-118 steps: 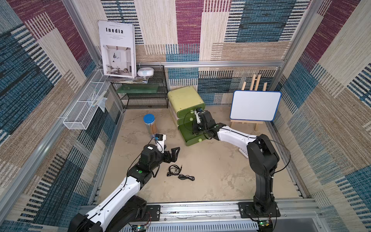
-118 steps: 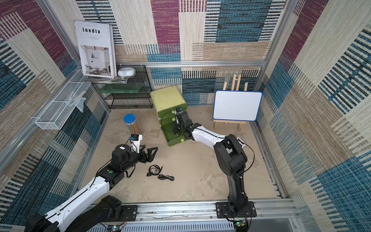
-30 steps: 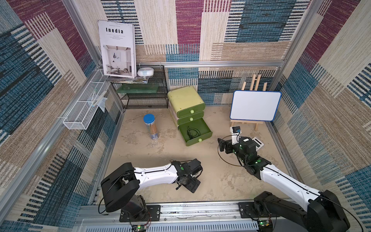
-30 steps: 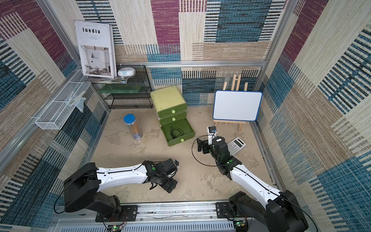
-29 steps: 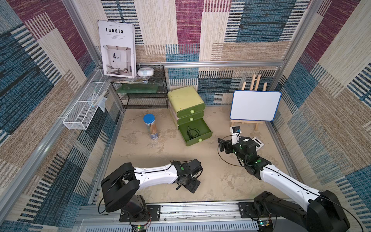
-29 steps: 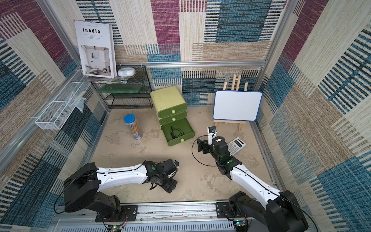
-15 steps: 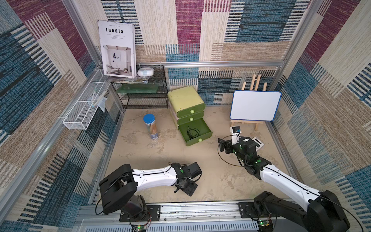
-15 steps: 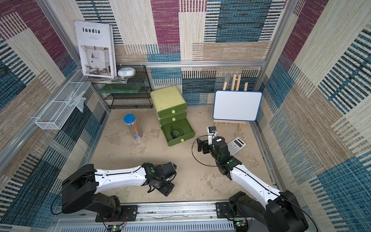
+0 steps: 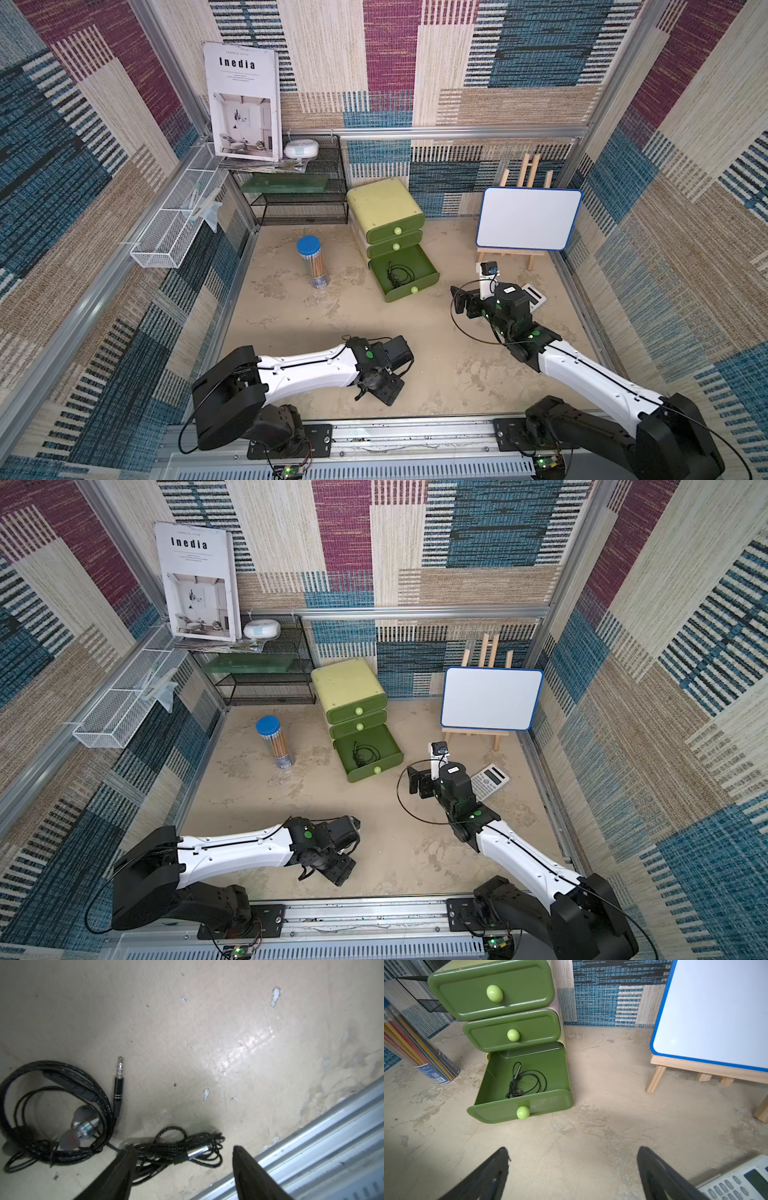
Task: Place the wired earphones into the drawer by color
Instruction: Pick up the wired earphones from the center of the board.
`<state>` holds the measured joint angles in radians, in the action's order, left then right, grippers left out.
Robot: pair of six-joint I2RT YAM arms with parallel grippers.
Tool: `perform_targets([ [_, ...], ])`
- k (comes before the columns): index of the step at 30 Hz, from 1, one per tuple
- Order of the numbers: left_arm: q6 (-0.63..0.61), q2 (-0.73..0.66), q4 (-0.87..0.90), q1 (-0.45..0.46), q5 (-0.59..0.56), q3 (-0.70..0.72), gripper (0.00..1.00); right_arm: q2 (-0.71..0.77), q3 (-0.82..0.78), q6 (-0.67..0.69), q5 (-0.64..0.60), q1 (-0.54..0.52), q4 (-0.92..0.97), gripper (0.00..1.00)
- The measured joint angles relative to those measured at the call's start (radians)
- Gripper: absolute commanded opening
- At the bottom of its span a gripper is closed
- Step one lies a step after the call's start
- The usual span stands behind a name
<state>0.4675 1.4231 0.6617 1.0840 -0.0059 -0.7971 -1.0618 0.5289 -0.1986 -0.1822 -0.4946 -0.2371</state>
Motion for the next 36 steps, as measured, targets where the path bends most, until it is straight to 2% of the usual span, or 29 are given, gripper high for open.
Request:
perform_targets([
  [16, -0.036, -0.055, 0.074, 0.000, -0.024, 0.021, 0.73, 0.003, 0.000, 0.000, 0.000, 0.000, 0.000, 1.00],
  [27, -0.042, 0.016, 0.097, 0.008, -0.048, 0.002, 0.69, 0.004, 0.000, 0.000, 0.000, 0.000, 0.000, 1.00],
  [36, -0.064, 0.087, 0.068, 0.019, -0.076, -0.067, 0.68, 0.011, -0.001, 0.000, 0.000, 0.000, 0.000, 1.00],
])
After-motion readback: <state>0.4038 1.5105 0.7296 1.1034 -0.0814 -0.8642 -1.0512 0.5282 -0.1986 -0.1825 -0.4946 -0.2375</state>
